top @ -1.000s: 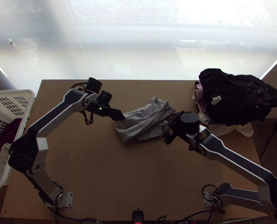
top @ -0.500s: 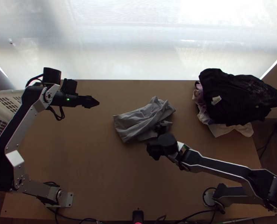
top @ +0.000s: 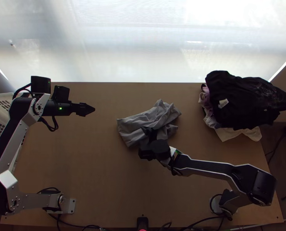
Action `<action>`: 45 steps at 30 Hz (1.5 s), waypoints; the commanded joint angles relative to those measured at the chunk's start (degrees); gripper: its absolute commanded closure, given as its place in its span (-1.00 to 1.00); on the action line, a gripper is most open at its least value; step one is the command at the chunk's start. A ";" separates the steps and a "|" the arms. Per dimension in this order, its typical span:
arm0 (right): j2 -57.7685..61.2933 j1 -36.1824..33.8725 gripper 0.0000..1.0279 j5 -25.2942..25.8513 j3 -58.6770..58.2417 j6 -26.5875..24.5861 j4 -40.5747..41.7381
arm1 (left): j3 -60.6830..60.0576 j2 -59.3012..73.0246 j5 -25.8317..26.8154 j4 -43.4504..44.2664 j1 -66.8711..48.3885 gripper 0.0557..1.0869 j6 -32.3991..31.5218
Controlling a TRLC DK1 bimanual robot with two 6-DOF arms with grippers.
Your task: Fold the t-shirt
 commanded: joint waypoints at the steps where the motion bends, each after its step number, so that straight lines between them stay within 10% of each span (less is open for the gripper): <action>1: 2.45 3.53 -0.88 0.54 -1.21 -0.51 0.92 | -3.59 -2.93 -0.61 0.27 0.49 -0.91 0.88; 22: 12.30 4.41 -0.90 -3.77 1.87 -0.07 3.82 | -12.02 -11.02 -0.87 4.40 3.83 -0.91 2.02; 45: 24.69 -2.97 -0.90 -3.86 10.31 -10.62 9.18 | -18.18 -14.62 -0.70 7.04 7.79 -0.91 6.07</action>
